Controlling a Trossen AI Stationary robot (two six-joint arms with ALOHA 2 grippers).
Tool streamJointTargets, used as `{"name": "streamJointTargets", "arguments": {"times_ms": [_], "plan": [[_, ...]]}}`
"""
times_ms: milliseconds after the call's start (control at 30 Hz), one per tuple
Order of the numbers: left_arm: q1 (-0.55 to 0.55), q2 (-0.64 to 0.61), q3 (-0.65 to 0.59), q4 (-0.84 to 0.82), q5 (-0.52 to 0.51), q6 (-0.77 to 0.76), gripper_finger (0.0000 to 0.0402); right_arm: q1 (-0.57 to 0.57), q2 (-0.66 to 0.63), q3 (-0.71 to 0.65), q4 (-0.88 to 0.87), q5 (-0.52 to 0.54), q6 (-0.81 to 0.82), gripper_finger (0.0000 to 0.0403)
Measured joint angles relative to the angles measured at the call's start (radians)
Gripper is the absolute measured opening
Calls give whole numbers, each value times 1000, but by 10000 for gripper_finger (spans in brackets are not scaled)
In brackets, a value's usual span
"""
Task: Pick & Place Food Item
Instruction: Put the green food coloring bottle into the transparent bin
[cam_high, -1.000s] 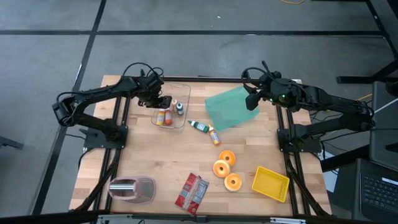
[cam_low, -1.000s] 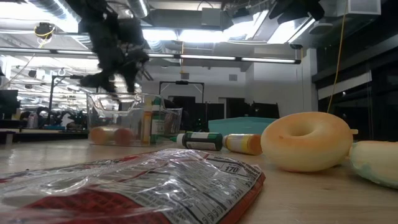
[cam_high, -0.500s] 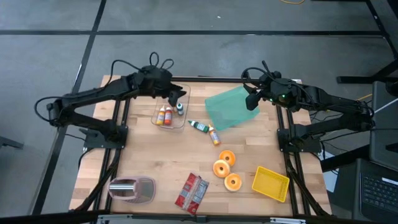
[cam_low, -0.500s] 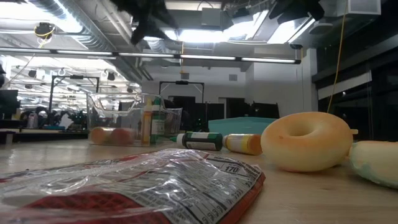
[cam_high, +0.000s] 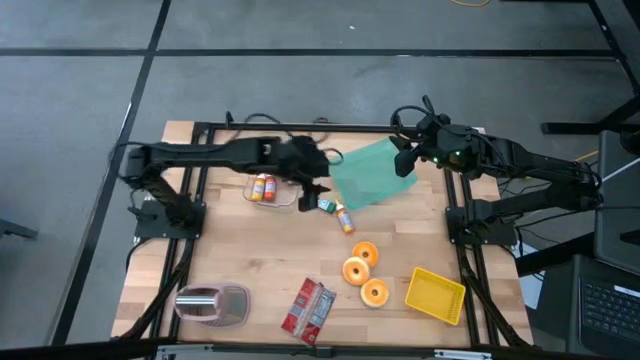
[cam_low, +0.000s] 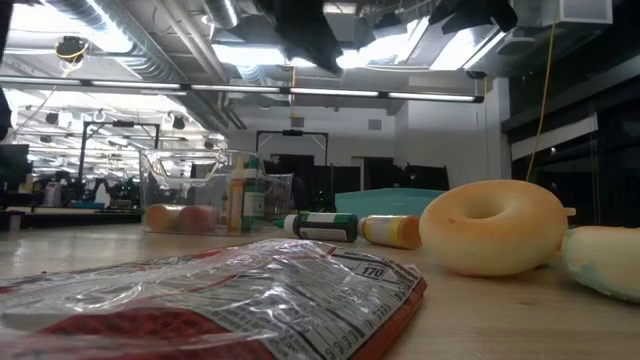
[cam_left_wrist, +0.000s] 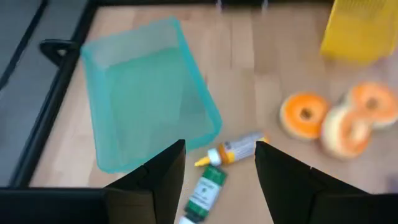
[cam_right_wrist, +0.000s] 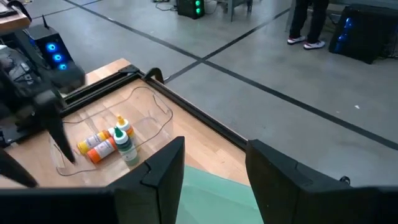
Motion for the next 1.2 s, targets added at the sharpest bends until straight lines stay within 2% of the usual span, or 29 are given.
{"name": "streamJointTargets", "arguments": {"times_ms": [200,500,833,1200], "plan": [[8,177,87,-87,47,188,188,0,0,0,0,-24,2,168],[9,356,111,-212,47,321,188,0,0,0,0,-26,-5,168],[17,426,111,-201,22,378,188,0,0,0,0,-49,-28,168],[39,530,111,-187,5,352,188,0,0,0,5,-52,-28,168]]}}
